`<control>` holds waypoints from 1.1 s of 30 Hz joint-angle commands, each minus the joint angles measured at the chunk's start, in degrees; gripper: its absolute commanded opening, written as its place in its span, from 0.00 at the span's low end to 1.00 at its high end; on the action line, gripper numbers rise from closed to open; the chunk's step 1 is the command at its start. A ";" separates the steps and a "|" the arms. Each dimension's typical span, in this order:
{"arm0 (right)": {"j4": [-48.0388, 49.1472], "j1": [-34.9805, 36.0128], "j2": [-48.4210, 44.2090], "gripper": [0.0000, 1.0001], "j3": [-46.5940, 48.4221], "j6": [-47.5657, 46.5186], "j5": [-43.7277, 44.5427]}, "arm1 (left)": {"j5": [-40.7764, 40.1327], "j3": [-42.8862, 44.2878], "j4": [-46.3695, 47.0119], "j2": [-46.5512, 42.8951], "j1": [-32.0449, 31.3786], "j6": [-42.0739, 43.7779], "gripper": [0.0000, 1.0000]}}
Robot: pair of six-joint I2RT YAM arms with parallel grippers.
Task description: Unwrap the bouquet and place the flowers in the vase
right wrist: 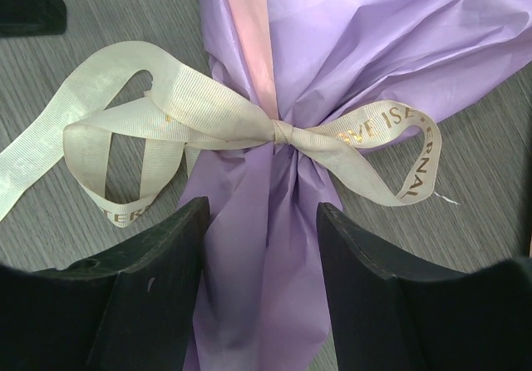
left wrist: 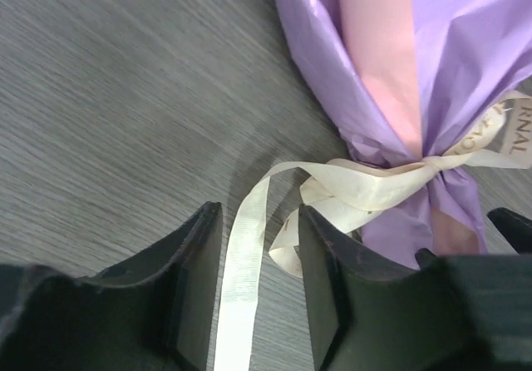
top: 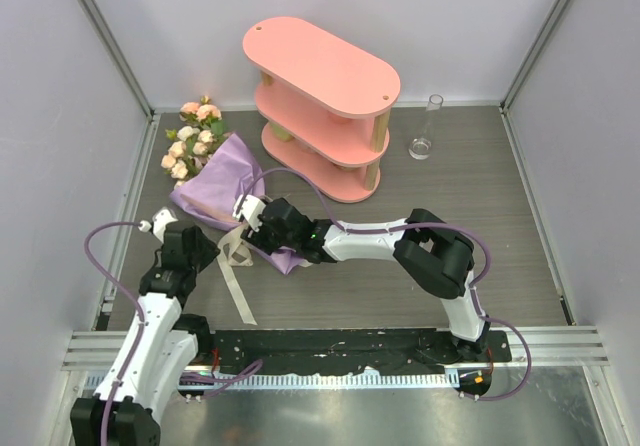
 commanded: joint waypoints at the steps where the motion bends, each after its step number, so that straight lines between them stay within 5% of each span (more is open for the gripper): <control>1: 3.08 -0.19 -3.00 0.60 -0.01 -0.13 -0.48 | -0.13 1.06 2.61 4.16 -0.08 -2.72 0.50; 23: 2.73 -0.19 -2.39 0.60 0.26 -0.13 -0.57 | 3.31 3.34 12.98 26.74 0.01 -5.28 0.54; 26: 2.20 -0.19 -1.52 0.60 0.96 -0.48 -0.22 | 2.34 5.09 12.54 30.43 0.01 -5.19 0.43; 27: 1.94 -0.19 -1.25 0.60 1.48 -0.48 -0.13 | 2.25 6.06 11.85 30.79 0.10 -5.10 0.28; 30: 0.80 -0.19 -0.11 0.60 2.45 -0.65 0.04 | 2.77 6.16 11.84 29.49 0.01 -4.75 0.07; 33: 0.09 -0.19 0.25 0.60 2.89 -0.65 -0.13 | 2.25 6.50 9.83 24.76 0.01 -4.66 0.00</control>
